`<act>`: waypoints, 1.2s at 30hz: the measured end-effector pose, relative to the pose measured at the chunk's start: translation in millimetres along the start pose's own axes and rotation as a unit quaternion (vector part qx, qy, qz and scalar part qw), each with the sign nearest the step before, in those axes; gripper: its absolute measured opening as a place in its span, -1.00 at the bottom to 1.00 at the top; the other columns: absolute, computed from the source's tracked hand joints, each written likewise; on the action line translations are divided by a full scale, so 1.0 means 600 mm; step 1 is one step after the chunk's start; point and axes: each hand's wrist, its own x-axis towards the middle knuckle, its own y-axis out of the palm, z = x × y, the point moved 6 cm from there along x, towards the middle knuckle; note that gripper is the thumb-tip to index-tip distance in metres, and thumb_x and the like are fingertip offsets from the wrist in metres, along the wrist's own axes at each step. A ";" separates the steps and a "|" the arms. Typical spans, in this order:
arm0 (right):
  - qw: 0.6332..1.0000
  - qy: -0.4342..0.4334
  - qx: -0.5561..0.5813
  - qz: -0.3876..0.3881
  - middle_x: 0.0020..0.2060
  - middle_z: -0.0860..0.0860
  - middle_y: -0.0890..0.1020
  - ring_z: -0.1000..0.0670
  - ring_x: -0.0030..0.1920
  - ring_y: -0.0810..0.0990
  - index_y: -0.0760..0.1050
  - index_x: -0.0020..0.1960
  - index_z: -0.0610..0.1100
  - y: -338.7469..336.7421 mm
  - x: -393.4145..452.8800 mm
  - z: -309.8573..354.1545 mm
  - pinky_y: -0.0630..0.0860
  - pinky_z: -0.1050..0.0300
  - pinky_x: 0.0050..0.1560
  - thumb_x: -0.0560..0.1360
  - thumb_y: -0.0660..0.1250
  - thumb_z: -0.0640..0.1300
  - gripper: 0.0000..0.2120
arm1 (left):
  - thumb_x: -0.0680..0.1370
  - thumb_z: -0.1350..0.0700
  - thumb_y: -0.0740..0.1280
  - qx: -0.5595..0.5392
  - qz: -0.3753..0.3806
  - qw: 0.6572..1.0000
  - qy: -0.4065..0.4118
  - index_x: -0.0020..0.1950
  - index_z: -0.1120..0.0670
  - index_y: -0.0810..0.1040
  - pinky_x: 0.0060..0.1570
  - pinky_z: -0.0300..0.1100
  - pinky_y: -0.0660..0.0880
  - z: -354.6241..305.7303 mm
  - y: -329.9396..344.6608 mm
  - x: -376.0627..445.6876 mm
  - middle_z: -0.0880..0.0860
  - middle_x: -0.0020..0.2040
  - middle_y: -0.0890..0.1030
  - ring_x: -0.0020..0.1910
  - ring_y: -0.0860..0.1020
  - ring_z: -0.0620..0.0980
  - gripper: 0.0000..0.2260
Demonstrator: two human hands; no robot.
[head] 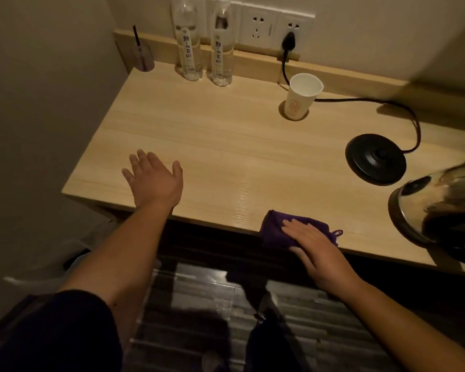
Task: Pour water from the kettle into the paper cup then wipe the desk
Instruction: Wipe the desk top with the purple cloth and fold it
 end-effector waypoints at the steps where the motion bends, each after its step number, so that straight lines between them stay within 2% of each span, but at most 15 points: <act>1: 0.996 0.049 0.069 -0.003 0.34 0.24 0.41 0.37 0.33 0.29 0.34 0.36 0.16 -0.012 -0.009 0.007 0.19 0.35 0.37 0.59 0.19 -0.04 -0.65 | 0.58 -0.25 -0.12 0.002 0.001 1.000 -0.001 0.56 0.24 0.03 0.49 0.19 -0.13 0.000 -0.001 0.000 0.21 0.59 0.02 0.56 -0.08 0.17 -0.28; 3: 0.952 0.169 0.256 -0.022 0.18 0.25 0.58 0.34 0.19 0.47 0.43 0.29 0.17 -0.034 -0.027 0.011 0.36 0.27 0.26 0.61 0.17 -0.10 -0.70 | 0.58 -0.26 -0.12 0.005 0.001 1.000 -0.001 0.56 0.24 0.03 0.49 0.18 -0.14 -0.003 -0.002 -0.001 0.20 0.59 0.01 0.56 -0.08 0.16 -0.27; 4: 0.898 0.227 0.375 -0.039 0.10 0.15 0.66 0.20 0.14 0.57 0.49 0.26 0.10 -0.040 -0.036 0.007 0.43 0.13 0.24 0.62 0.16 -0.10 -0.72 | 0.58 -0.26 -0.11 0.005 0.002 1.000 -0.001 0.56 0.24 0.03 0.49 0.18 -0.14 -0.003 -0.002 0.000 0.20 0.59 0.01 0.56 -0.08 0.16 -0.27; 6: 0.756 0.307 0.575 -0.064 0.09 -0.07 0.68 -0.07 0.11 0.64 0.51 0.25 -0.06 -0.046 -0.048 0.005 0.50 -0.10 0.18 0.61 0.16 -0.10 -0.72 | 0.58 -0.26 -0.10 0.004 0.001 1.000 -0.003 0.56 0.24 0.04 0.49 0.18 -0.14 -0.003 -0.003 0.000 0.21 0.59 0.02 0.56 -0.08 0.16 -0.28; 7: 0.702 0.328 0.627 -0.079 0.10 -0.12 0.67 -0.13 0.11 0.64 0.51 0.26 -0.09 -0.055 -0.049 0.004 0.53 -0.13 0.16 0.60 0.16 -0.10 -0.72 | 0.58 -0.26 -0.10 0.005 0.000 1.000 -0.005 0.56 0.24 0.04 0.49 0.19 -0.14 -0.003 -0.003 0.000 0.21 0.59 0.02 0.56 -0.08 0.16 -0.28; 9: 0.656 0.351 0.658 -0.111 0.12 -0.13 0.66 -0.14 0.14 0.62 0.50 0.26 -0.08 -0.084 -0.033 -0.004 0.51 -0.16 0.17 0.60 0.17 -0.08 -0.72 | 0.58 -0.26 -0.09 0.004 0.001 1.000 -0.008 0.56 0.24 0.04 0.49 0.19 -0.14 -0.003 -0.003 0.002 0.20 0.59 0.02 0.56 -0.08 0.16 -0.28; 11: 0.688 0.343 0.623 -0.141 0.09 -0.10 0.68 -0.15 0.15 0.61 0.51 0.23 -0.03 -0.128 0.004 -0.020 0.48 -0.19 0.20 0.60 0.17 -0.06 -0.75 | 0.58 -0.26 -0.09 0.004 0.000 1.000 -0.010 0.56 0.24 0.04 0.49 0.18 -0.13 -0.003 -0.003 0.003 0.20 0.59 0.02 0.56 -0.08 0.16 -0.28; 13: 0.795 0.303 0.498 -0.170 0.02 -0.07 0.68 -0.16 0.13 0.61 0.54 0.12 0.05 -0.186 0.060 -0.038 0.49 -0.17 0.18 0.62 0.15 -0.04 -0.80 | 0.58 -0.25 -0.08 0.004 -0.006 1.000 -0.012 0.56 0.24 0.05 0.49 0.18 -0.12 -0.002 -0.002 0.004 0.19 0.59 0.04 0.56 -0.07 0.15 -0.28; 15: 0.914 0.234 0.281 -0.175 0.10 0.02 0.62 -0.08 0.13 0.57 0.50 0.17 0.11 -0.235 0.130 -0.056 0.48 -0.10 0.16 0.62 0.14 -0.03 -0.79 | 0.58 -0.25 -0.06 0.004 -0.011 1.000 -0.015 0.55 0.24 0.07 0.49 0.17 -0.11 -0.001 -0.001 0.005 0.19 0.58 0.05 0.56 -0.06 0.14 -0.29; 17: 0.981 0.132 -0.006 -0.143 0.29 0.08 0.49 -0.01 0.30 0.43 0.34 0.40 0.05 -0.258 0.209 -0.079 0.35 -0.05 0.29 0.61 0.17 -0.08 -0.64 | 0.58 -0.23 -0.05 0.007 -0.014 1.000 -0.016 0.55 0.24 0.08 0.49 0.17 -0.11 -0.001 0.000 0.006 0.19 0.58 0.06 0.56 -0.05 0.15 -0.30; 19: 0.970 0.019 -0.228 -0.087 0.42 0.01 0.39 -0.08 0.44 0.28 0.26 0.46 0.00 -0.243 0.281 -0.110 0.23 -0.12 0.41 0.58 0.23 -0.14 -0.54 | 0.59 -0.22 -0.04 0.012 -0.021 1.000 -0.015 0.54 0.24 0.10 0.49 0.16 -0.10 -0.003 0.001 0.007 0.19 0.58 0.07 0.56 -0.04 0.15 -0.31; 21: 0.949 -0.018 -0.316 -0.002 0.46 -0.02 0.35 -0.12 0.48 0.21 0.24 0.48 0.00 -0.202 0.327 -0.155 0.17 -0.17 0.45 0.58 0.23 -0.13 -0.52 | 0.59 -0.21 -0.03 0.010 -0.028 0.999 -0.015 0.54 0.24 0.12 0.49 0.16 -0.09 -0.004 0.001 0.008 0.20 0.58 0.09 0.56 -0.02 0.15 -0.33; 23: 0.952 -0.016 -0.306 0.023 0.48 -0.02 0.31 -0.11 0.50 0.17 0.21 0.49 0.00 -0.173 0.341 -0.186 0.12 -0.13 0.47 0.59 0.21 -0.14 -0.51 | 0.60 -0.20 0.00 0.007 -0.035 0.999 -0.014 0.53 0.24 0.14 0.49 0.16 -0.08 -0.005 0.002 0.008 0.20 0.57 0.11 0.55 0.00 0.15 -0.35; 28: 0.964 -0.026 -0.264 -0.021 0.49 0.00 0.28 -0.08 0.52 0.14 0.21 0.50 -0.01 -0.165 0.334 -0.198 0.04 -0.08 0.48 0.60 0.19 -0.12 -0.52 | 0.60 -0.18 0.02 0.007 -0.043 0.999 -0.012 0.51 0.25 0.17 0.49 0.17 -0.06 -0.004 0.001 0.009 0.22 0.56 0.14 0.55 0.02 0.17 -0.36; 36: 0.978 -0.030 -0.205 -0.018 0.48 0.00 0.31 -0.07 0.51 0.16 0.28 0.48 -0.04 -0.151 0.251 -0.183 0.02 -0.06 0.48 0.61 0.18 -0.12 -0.57 | 0.58 -0.20 0.00 0.011 -0.048 0.999 -0.008 0.51 0.27 0.17 0.48 0.19 -0.04 -0.005 0.000 0.008 0.23 0.56 0.14 0.55 0.03 0.18 -0.32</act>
